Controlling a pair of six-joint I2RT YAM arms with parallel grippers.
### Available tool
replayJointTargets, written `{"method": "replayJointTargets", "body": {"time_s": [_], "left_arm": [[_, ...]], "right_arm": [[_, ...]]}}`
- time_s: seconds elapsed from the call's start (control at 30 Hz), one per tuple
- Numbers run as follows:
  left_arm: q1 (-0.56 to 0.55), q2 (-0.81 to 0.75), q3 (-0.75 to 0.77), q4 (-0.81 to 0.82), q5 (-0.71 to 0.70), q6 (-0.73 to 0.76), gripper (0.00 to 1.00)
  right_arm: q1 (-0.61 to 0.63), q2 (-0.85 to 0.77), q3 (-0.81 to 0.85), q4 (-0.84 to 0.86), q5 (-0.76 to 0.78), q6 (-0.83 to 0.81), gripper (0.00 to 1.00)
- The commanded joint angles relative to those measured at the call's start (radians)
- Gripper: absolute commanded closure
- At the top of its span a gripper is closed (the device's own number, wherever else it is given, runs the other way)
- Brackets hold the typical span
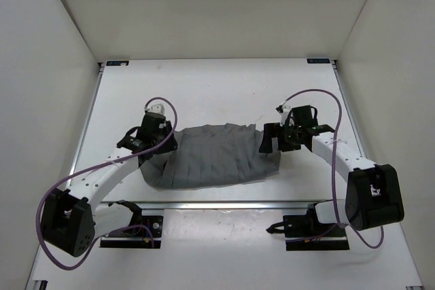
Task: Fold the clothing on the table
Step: Fold the skirt
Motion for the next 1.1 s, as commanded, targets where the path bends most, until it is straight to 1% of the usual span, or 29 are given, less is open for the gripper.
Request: {"method": "replayJointTargets", "body": {"time_s": [0.0, 0.03, 0.1, 0.13, 0.17, 0.2, 0.3, 0.4, 0.5, 0.67, 0.77, 0.8, 0.83, 0.97, 1.07], "left_arm": [[-0.011, 0.000, -0.069, -0.035, -0.017, -0.059, 0.52], [-0.013, 0.000, -0.086, -0.033, -0.022, -0.072, 0.58], [-0.008, 0.000, -0.110, -0.013, -0.011, -0.079, 0.72], [-0.007, 0.004, -0.125, -0.007, -0.011, -0.082, 0.77], [0.009, 0.015, -0.132, -0.001, -0.005, -0.087, 0.85], [0.001, 0.026, -0.133, 0.001, -0.002, -0.081, 0.90], [0.006, 0.070, -0.138, 0.010, 0.007, -0.098, 0.96], [0.006, 0.119, -0.129, 0.023, 0.012, -0.105, 0.96], [0.007, 0.197, -0.106, 0.016, 0.007, -0.099, 1.00], [0.021, 0.308, -0.044, 0.001, 0.018, -0.078, 1.00], [0.029, 0.371, -0.018, 0.010, 0.036, -0.053, 1.00], [0.026, 0.380, 0.005, 0.013, 0.047, -0.053, 1.00], [0.026, 0.409, 0.025, 0.019, 0.055, -0.041, 1.00], [-0.006, 0.518, 0.114, 0.016, 0.091, -0.021, 1.00], [-0.039, 0.602, 0.206, 0.022, 0.121, -0.003, 1.00]], "right_arm": [[0.036, 0.002, 0.000, 0.055, 0.017, 0.010, 0.01], [0.045, 0.019, -0.002, 0.062, 0.018, 0.008, 0.01], [0.056, 0.038, 0.005, 0.064, 0.015, 0.001, 0.01], [0.059, 0.042, 0.005, 0.072, 0.012, -0.004, 0.01], [0.072, 0.049, 0.000, 0.075, 0.012, -0.008, 0.01], [0.071, 0.068, 0.003, 0.079, 0.009, -0.010, 0.01], [0.100, 0.115, 0.014, 0.076, 0.029, -0.024, 0.01], [0.126, 0.170, 0.031, 0.067, 0.044, -0.030, 0.01], [0.140, 0.217, 0.038, 0.084, 0.033, -0.024, 0.06], [0.143, 0.266, 0.043, 0.111, 0.041, -0.004, 0.33], [0.126, 0.282, 0.052, 0.121, 0.085, 0.004, 0.73], [0.122, 0.287, 0.057, 0.121, 0.092, 0.011, 0.79], [0.109, 0.287, 0.058, 0.122, 0.096, 0.022, 0.88], [0.011, 0.258, 0.071, 0.099, 0.122, 0.021, 0.96], [-0.076, 0.223, 0.110, 0.067, 0.124, -0.001, 0.98]]}}
